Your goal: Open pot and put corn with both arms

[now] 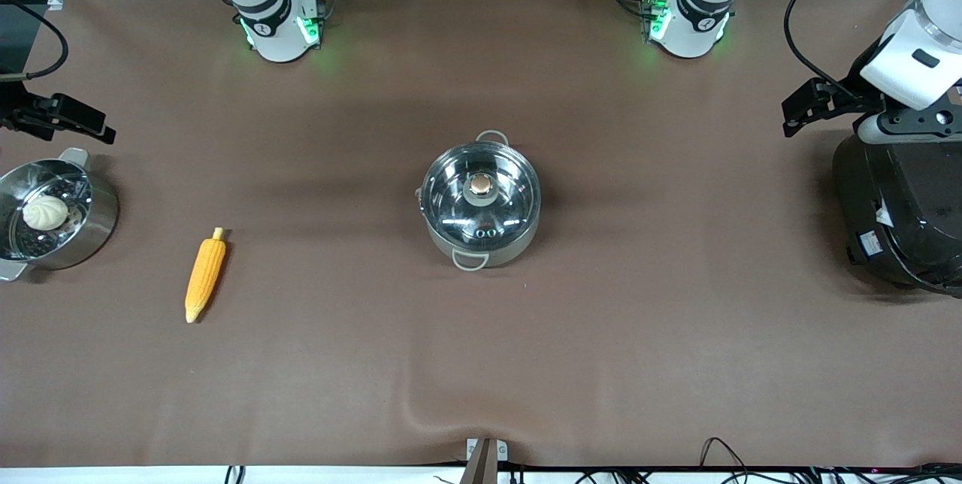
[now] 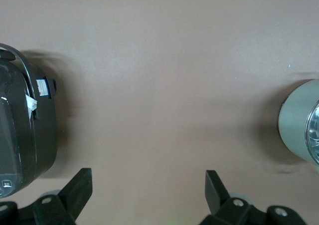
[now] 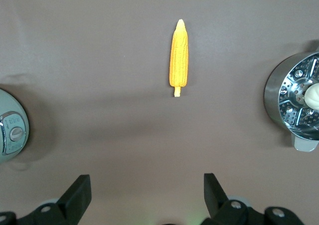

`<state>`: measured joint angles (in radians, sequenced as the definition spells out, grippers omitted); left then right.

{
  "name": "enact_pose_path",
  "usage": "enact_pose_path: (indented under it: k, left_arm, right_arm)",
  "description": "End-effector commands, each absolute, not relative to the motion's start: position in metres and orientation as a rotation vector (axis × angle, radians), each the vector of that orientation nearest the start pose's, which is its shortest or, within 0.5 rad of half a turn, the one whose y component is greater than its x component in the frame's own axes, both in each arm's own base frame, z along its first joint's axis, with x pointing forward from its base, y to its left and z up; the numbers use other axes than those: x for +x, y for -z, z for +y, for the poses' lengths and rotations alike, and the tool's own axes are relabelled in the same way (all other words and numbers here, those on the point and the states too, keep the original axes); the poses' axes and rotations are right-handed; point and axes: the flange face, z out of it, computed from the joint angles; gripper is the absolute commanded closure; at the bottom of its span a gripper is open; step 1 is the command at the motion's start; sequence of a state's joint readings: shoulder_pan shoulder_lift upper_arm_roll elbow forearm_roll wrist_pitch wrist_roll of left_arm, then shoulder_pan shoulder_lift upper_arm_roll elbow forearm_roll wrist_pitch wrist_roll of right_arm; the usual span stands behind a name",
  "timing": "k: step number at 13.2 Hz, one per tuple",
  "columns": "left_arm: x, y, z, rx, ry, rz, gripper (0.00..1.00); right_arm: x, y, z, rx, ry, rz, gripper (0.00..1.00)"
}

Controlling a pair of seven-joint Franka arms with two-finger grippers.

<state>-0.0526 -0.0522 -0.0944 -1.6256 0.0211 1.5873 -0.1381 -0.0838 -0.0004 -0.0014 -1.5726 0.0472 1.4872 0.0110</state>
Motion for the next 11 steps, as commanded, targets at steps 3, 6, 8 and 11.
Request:
enact_pose_path:
  k: [3,6,8,11]
  left_arm:
    - [0.527,-0.631,-0.075,-3.14,-0.002,0.046,0.0]
    - [0.542,-0.627,-0.083,-3.148,-0.004,0.06,0.0]
    - [0.551,-0.612,-0.104,-3.204,-0.035,0.067,0.0]
    - [0.559,-0.589,-0.163,-3.236,-0.029,-0.016,0.0]
  right_arm:
    - [0.54,-0.625,-0.042,-3.084,-0.116,0.152,0.0]
    - [0.54,-0.625,-0.042,-3.084,-0.116,0.152,0.0]
    - [0.54,-0.625,-0.043,-3.084,-0.116,0.154,0.0]
    - [0.542,-0.62,-0.043,-3.081,-0.125,0.157,0.0]
